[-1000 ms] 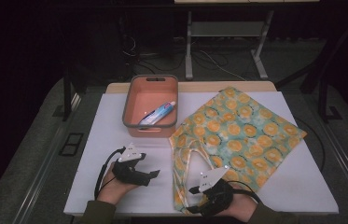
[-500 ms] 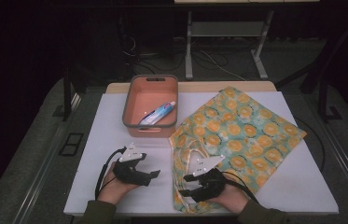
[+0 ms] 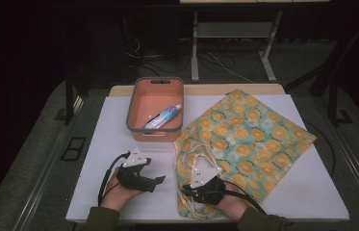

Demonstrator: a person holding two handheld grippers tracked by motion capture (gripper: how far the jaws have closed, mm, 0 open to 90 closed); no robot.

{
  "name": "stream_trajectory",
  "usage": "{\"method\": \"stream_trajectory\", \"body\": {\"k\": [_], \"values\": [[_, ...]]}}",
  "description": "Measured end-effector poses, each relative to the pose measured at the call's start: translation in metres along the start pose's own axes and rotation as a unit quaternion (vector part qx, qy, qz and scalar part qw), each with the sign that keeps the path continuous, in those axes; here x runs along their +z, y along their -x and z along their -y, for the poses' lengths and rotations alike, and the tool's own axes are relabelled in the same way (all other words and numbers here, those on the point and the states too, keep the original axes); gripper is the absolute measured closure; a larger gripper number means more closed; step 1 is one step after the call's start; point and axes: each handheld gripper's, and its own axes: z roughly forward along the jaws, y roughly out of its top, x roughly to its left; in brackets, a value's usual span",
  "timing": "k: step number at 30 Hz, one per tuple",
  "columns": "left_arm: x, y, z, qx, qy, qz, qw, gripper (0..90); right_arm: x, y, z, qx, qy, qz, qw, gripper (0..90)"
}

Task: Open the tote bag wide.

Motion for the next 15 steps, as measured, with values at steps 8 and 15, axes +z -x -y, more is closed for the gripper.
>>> {"method": "stream_trajectory", "body": {"k": [8,15], "values": [[0.0,0.0,0.0,-0.001,0.001,0.001,1.0,15.0,-0.02,0.017,-0.003,0.029,0.014,0.008,0.9994,89.0],[0.0,0.0,0.0,0.0,0.001,0.002,1.0,14.9,-0.055,0.047,-0.003,0.063,0.04,0.049,0.996,89.5]]}}
